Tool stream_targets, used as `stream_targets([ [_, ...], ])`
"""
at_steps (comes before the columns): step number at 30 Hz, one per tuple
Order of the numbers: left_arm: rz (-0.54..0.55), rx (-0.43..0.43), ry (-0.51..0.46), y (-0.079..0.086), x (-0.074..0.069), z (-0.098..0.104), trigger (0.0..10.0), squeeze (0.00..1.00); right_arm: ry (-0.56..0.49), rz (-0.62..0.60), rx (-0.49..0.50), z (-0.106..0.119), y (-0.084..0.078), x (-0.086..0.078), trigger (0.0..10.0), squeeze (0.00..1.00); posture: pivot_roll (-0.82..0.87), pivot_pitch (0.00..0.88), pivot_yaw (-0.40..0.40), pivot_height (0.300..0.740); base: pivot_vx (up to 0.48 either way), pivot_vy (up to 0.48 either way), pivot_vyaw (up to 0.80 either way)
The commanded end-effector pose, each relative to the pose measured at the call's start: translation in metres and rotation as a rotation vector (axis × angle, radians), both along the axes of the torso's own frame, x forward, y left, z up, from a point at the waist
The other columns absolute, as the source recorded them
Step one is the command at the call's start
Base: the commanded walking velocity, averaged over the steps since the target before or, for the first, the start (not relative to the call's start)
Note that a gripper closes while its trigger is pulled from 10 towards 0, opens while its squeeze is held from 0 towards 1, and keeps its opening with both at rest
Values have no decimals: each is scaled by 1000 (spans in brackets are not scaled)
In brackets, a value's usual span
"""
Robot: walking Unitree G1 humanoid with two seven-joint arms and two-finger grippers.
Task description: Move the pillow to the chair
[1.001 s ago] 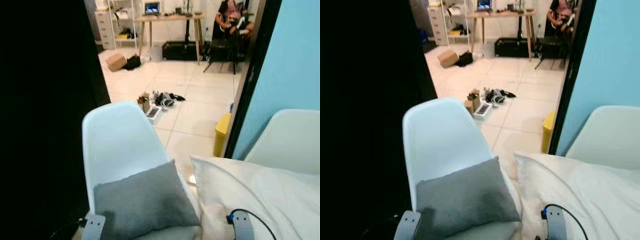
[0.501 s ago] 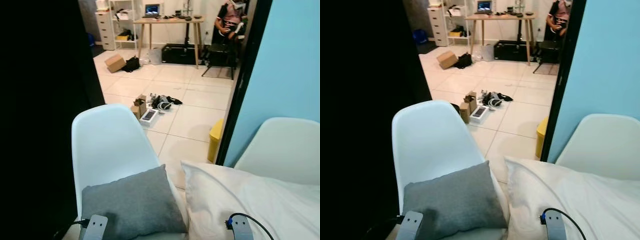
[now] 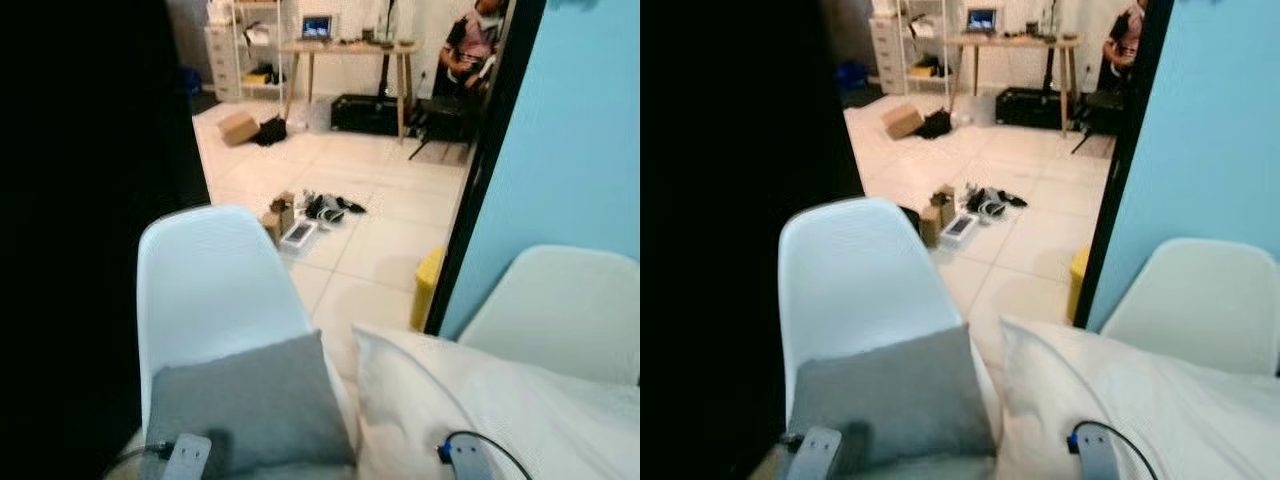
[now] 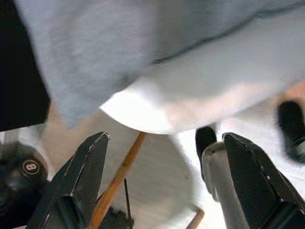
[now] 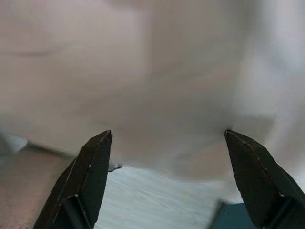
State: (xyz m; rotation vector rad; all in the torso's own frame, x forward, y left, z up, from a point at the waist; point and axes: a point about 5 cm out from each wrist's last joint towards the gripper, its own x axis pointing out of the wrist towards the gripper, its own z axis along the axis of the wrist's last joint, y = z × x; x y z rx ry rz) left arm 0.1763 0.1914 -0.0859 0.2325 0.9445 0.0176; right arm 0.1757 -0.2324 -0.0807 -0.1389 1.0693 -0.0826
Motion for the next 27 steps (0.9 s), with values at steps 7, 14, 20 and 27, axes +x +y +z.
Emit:
stream_targets([
  [7, 49, -5, 1, 2, 1, 0, 10000, 0, -3, 6, -11, 1, -1, 2, 10000, 0, -117, 0, 33, 740, 0, 0, 0],
  [14, 65, -10, 15, 1, -1, -1, 10000, 0, -4, 0, -8, 0, 2, 2, 10000, 0, -118, 0, 35, 740, 0, 0, 0],
  [20, 59, 7, 29, 2, -5, -3, 10000, 0, -17, -6, -2, 2, 5, 7, 10000, 0, -120, 0, 36, 740, -330, 0, 0],
  [27, 63, 15, 49, 4, -12, -5, 10000, 0, -26, -14, -10, 6, -5, 10, 10000, 0, -115, 0, 32, 740, -352, 0, 0],
])
